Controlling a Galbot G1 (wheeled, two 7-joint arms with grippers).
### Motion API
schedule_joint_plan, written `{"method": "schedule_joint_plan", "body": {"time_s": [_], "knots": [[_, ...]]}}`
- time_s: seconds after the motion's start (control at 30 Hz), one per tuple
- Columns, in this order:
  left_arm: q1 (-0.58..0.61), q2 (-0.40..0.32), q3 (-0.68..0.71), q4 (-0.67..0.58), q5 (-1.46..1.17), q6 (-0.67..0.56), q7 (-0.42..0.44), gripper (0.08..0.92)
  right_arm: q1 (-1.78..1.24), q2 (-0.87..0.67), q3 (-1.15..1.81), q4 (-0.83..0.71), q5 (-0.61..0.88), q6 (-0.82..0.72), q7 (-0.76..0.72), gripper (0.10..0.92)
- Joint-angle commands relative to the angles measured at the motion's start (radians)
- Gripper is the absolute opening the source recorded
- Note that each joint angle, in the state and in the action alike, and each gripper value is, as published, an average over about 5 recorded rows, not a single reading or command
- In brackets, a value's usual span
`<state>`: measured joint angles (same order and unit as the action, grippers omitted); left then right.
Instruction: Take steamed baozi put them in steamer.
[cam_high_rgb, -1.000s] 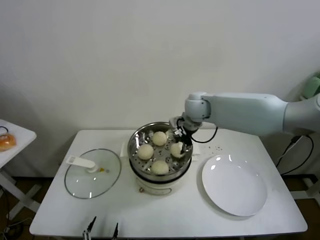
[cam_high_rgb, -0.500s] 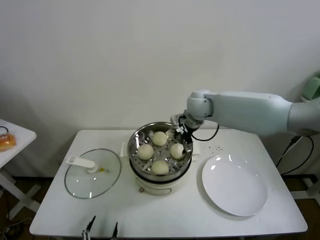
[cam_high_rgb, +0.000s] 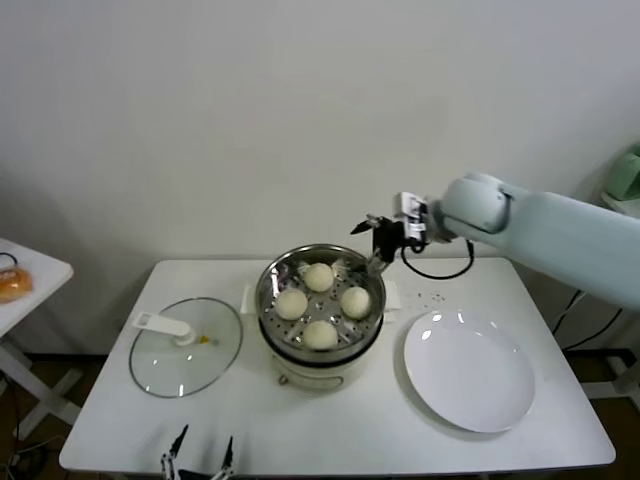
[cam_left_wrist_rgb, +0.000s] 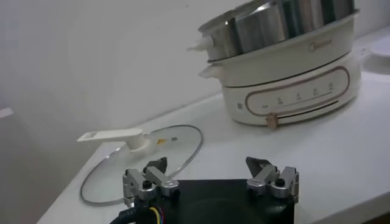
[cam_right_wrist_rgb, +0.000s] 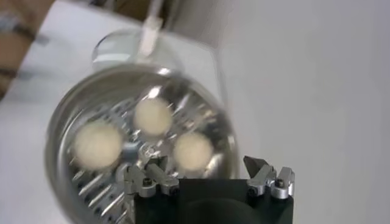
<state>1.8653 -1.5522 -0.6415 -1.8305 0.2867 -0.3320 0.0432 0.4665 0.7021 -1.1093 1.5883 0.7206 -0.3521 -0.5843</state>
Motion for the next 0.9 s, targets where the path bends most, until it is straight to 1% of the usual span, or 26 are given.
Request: {"method": "schedule_joint_plan", "body": {"time_s": [0.03,0.1,0.2,0.3,0.43,0.6,0.67,0.9], "knots": [[-0.007,0.001,0.002,0.006,-0.009,-0.007,-0.001,0.823,-0.651,-0.398,0.662,0.297,0.107,0.097,0.432,0.823],[-0.009,0.0,0.002,0.009,-0.01,-0.01,0.0,0.823,-0.784,-0.441,0.756,0.328,0.106,0.138,0.462,0.823],[-0.014,-0.003,0.004,0.015,-0.013,-0.014,0.002,0.823,-1.184,-0.43,1.141,0.378,0.071,0.161,0.482,0.823],[-0.018,-0.005,0.004,0.017,-0.016,-0.016,0.004,0.823,-1.55,-0.33,1.52,0.42,0.004,0.168,0.511,0.823],[-0.016,-0.009,0.004,0.005,-0.019,-0.016,0.006,0.823,-1.835,-0.139,1.773,0.471,-0.102,0.231,0.523,0.823],[-0.015,-0.014,0.002,-0.005,-0.021,-0.014,0.008,0.823,-2.09,0.106,1.918,0.491,-0.229,0.388,0.471,0.823],[-0.017,-0.015,0.0,-0.004,-0.023,-0.014,0.008,0.823,-2.169,0.187,1.937,0.488,-0.257,0.466,0.447,0.823],[-0.022,-0.02,0.001,0.007,-0.029,-0.018,0.005,0.823,-2.345,0.405,1.846,0.447,-0.306,0.749,0.401,0.823]]}}
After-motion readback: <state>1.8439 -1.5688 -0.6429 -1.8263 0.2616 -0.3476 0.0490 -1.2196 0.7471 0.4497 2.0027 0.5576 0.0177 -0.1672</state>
